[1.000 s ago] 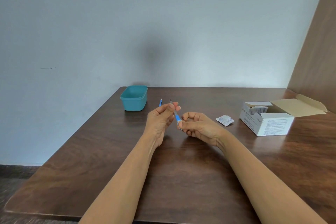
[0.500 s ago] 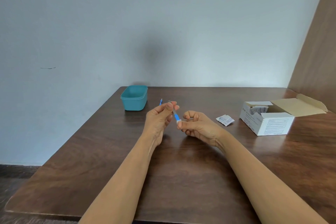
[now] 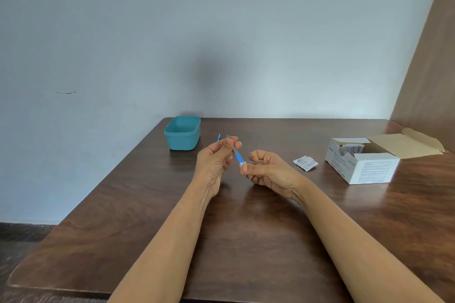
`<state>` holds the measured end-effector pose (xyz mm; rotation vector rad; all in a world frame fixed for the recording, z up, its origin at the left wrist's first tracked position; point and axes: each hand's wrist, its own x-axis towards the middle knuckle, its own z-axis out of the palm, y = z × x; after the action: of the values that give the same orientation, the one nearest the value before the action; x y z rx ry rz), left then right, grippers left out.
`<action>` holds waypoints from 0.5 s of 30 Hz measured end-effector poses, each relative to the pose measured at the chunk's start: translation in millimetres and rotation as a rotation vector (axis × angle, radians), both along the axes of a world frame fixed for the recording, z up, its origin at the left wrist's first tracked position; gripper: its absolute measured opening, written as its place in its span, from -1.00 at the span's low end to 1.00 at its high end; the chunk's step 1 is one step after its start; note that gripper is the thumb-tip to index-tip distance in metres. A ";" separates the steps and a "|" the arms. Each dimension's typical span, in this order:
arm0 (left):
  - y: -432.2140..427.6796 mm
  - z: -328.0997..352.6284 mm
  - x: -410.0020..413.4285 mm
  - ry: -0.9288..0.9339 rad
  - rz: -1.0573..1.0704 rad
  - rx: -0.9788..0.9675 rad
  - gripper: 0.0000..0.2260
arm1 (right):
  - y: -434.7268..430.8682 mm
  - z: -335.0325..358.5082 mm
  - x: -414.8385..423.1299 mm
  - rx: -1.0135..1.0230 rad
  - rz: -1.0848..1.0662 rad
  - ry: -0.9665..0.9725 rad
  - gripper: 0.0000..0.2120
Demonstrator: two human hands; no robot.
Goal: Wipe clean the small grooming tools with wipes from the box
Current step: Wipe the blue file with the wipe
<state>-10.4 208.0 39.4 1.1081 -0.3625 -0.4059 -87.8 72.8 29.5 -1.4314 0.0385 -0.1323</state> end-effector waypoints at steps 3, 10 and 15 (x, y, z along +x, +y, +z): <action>-0.1 0.7 1.4 0.009 -0.026 0.000 -0.92 | -0.7 0.8 -1.7 0.016 -0.004 -0.004 -0.69; -3.0 -0.8 -6.3 -0.023 -0.123 0.014 -0.91 | -0.3 0.6 -1.8 0.095 0.016 0.009 -0.85; 0.0 2.5 -0.8 0.048 -0.088 -0.066 -0.92 | -2.7 1.2 -4.3 0.135 0.179 0.071 -0.67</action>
<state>-11.2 208.0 41.9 1.0192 -0.3809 -0.4946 -92.2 70.1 30.7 -1.2974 -0.0223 0.0673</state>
